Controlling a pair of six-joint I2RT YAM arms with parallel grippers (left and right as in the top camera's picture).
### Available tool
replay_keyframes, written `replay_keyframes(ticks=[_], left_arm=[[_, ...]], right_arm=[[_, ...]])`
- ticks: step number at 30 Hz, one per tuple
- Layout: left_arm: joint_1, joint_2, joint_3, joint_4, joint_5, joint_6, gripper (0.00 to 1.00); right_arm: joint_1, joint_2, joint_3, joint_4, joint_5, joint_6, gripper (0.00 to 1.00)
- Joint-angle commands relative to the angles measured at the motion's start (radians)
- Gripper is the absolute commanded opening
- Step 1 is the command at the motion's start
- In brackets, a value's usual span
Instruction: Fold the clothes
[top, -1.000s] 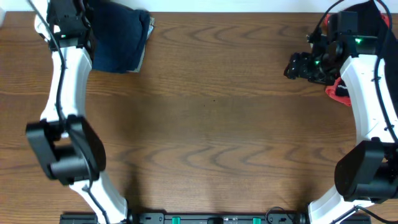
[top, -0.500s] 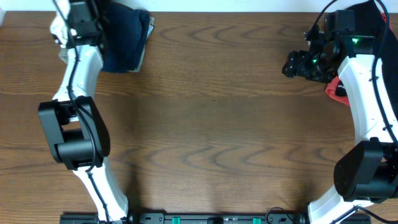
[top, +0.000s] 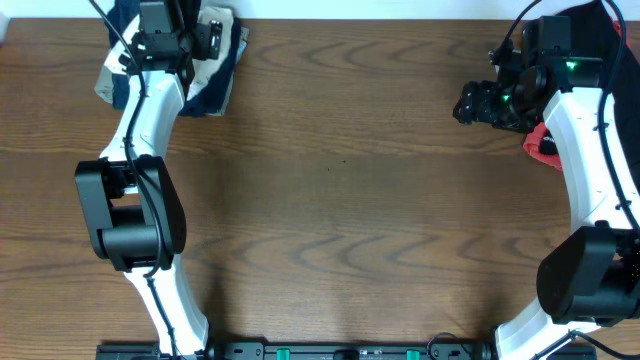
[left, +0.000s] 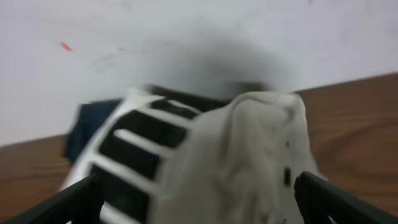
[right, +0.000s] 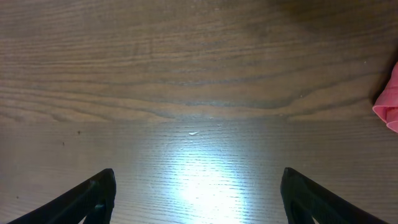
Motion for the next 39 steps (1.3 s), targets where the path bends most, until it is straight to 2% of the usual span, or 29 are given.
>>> replay_keyframes(ticks=[1, 7, 11, 17, 19, 20, 29, 39], left_arm=[[-0.012, -0.063, 0.019, -0.006, 0.071, -0.127, 0.98], [-0.053, -0.191, 0.019, -0.102, 0.071, -0.127, 0.98], [-0.077, -0.321, 0.019, -0.254, 0.071, -0.127, 0.98], [-0.087, -0.447, 0.019, -0.469, 0.071, -0.126, 0.98], [-0.087, -0.457, 0.019, -0.481, 0.071, -0.126, 0.98], [-0.087, -0.458, 0.019, -0.481, 0.071, -0.126, 0.98], [-0.087, -0.457, 0.016, -0.483, 0.071, -0.126, 0.98], [-0.087, -0.457, 0.016, -0.483, 0.071, -0.126, 0.98]], right_arm=[[0.005, 0.002, -0.002, -0.001, 0.002, -0.010, 0.83], [0.006, -0.001, 0.000, 0.007, 0.002, -0.049, 0.83], [0.004, -0.036, 0.013, 0.010, 0.003, -0.082, 0.80], [0.001, -0.204, 0.053, 0.011, 0.090, -0.081, 0.81], [0.001, -0.283, 0.055, 0.014, 0.145, -0.080, 0.84], [0.001, -0.327, 0.055, 0.014, 0.161, -0.080, 0.99], [0.002, -0.608, 0.055, 0.013, 0.153, -0.080, 0.99], [0.002, -0.757, 0.054, 0.038, 0.184, -0.067, 0.99]])
